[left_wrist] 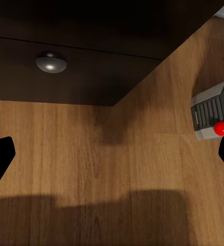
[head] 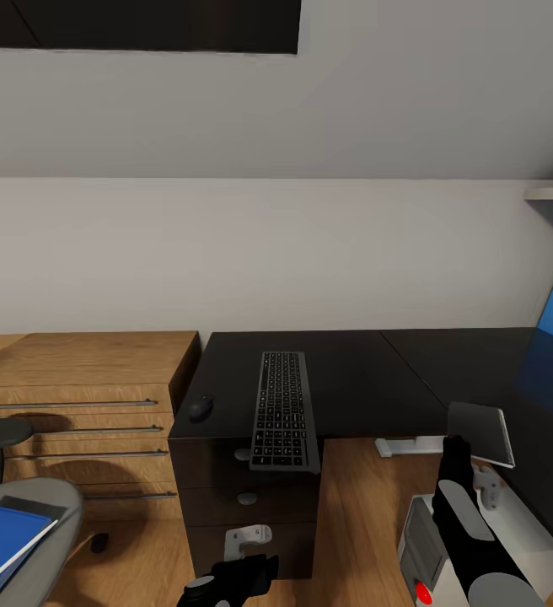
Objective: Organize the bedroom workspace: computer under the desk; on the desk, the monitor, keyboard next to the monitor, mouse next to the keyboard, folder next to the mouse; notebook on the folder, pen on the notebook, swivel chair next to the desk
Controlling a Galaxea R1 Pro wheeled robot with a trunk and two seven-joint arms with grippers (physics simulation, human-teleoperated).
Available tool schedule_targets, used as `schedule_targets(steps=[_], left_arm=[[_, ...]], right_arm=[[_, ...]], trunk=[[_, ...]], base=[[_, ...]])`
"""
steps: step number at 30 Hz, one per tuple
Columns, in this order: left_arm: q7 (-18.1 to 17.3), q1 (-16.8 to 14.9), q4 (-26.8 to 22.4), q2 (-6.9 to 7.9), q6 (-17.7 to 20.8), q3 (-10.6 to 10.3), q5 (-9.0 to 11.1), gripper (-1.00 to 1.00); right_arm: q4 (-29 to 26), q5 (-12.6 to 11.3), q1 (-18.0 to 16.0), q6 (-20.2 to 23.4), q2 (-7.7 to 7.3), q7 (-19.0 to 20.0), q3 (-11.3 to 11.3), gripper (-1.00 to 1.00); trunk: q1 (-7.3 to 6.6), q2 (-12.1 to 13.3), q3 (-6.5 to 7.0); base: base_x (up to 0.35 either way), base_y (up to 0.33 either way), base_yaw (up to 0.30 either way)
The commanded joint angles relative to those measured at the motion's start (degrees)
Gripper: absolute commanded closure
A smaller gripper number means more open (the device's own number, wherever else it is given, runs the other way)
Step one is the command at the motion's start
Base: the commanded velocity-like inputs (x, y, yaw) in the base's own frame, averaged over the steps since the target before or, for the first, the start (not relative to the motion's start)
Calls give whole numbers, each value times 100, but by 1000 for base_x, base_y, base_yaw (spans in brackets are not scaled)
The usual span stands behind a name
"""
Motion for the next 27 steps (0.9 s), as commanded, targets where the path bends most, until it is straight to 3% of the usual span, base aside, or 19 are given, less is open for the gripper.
schedule_targets(steps=[1, 5, 14, 19, 27], left_arm=[[54, -4, -8, 2, 7, -10, 60, -100], [50, -5, -8, 2, 5, -10, 60, -100], [48, -4, -8, 3, 6, -10, 60, -100], [48, -3, -8, 3, 5, -10, 60, -100], [48, -3, -8, 3, 5, -10, 60, -100]], right_arm=[[-7, -33, -3, -17, -1, -11, 9, 100], [-9, -33, -3, 34, 3, -13, 17, 100], [-10, -33, -3, 681, 26, -6, 12, 100], [-10, -23, -3, 731, 112, -5, 17, 100], [-10, -21, -3, 750, 145, -5, 203, 100]], trunk=[[-1, -3, -6], [-1, -3, -6], [-1, -3, -6], [-1, -3, -6], [-1, -3, -6]], base=[[0, 0, 0], [0, 0, 0], [0, 0, 0], [0, 0, 0], [0, 0, 0]])
